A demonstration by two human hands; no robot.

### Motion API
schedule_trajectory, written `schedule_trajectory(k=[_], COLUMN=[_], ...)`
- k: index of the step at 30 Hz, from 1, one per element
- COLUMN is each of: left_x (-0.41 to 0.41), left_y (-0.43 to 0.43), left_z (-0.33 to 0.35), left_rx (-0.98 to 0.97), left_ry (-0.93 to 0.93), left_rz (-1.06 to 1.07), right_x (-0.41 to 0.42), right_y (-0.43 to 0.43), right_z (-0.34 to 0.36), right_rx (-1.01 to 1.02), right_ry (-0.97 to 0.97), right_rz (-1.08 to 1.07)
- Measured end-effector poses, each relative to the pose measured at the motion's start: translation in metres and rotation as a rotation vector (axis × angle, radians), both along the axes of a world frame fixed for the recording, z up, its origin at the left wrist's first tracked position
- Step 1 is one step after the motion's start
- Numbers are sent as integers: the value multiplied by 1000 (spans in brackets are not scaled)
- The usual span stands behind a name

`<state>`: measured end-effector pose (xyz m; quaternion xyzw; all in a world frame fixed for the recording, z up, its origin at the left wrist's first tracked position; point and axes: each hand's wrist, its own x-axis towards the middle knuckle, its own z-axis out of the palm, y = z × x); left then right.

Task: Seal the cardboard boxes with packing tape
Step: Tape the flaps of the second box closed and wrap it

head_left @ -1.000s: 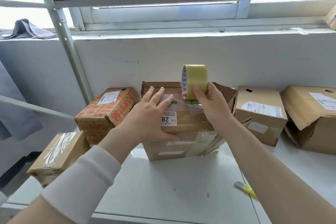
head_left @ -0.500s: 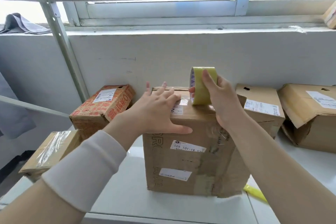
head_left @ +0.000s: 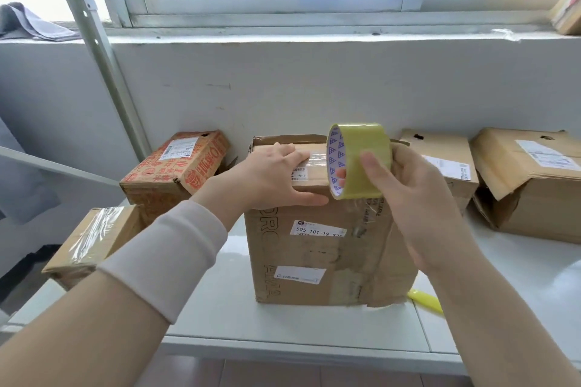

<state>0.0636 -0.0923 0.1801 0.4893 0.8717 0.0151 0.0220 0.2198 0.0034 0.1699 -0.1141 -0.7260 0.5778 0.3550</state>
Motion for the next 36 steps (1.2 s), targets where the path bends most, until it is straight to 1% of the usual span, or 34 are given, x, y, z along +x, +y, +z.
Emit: schedule_trajectory(k=[2, 4, 8, 11, 14, 17, 20, 24, 27, 32, 33, 36], left_x=[2, 3, 1, 1, 2, 0, -3, -2, -5, -14, -18, -31], left_y=[0, 1, 0, -3, -3, -4, -7, -3, -2, -2, -2, -3], left_z=[2, 3, 4, 2, 1, -1, -4, -4, 2, 21, 26, 40], left_rx=[-3, -2, 10, 13, 28, 32, 51, 52, 53, -3, -5, 20], left_ry=[6, 8, -35, -39, -37, -47, -66, -63, -53, -11, -30, -169], left_rz=[6, 10, 18, 19, 13, 15, 25, 21, 17, -38, -28, 53], right_x=[2, 3, 21, 37, 40, 42, 45, 36, 26, 12, 7, -8], right_y=[1, 3, -2, -12, -18, -22, -30, -31, -28, -27, -25, -9], right_z=[-9, -8, -5, -29, -40, -39, -50, -75, -76, -45, -36, -13], right_rx=[94, 127, -35, -36, -87, -101, -114, -38, -63, -108, -124, -196], right_ry=[-62, -76, -5, -73, -67, -44, -59, -114, -86, 3, 26, 65], right_rz=[-57, -91, -138, -217, -238, -250, -263, -306, -291, -170, -150, -97])
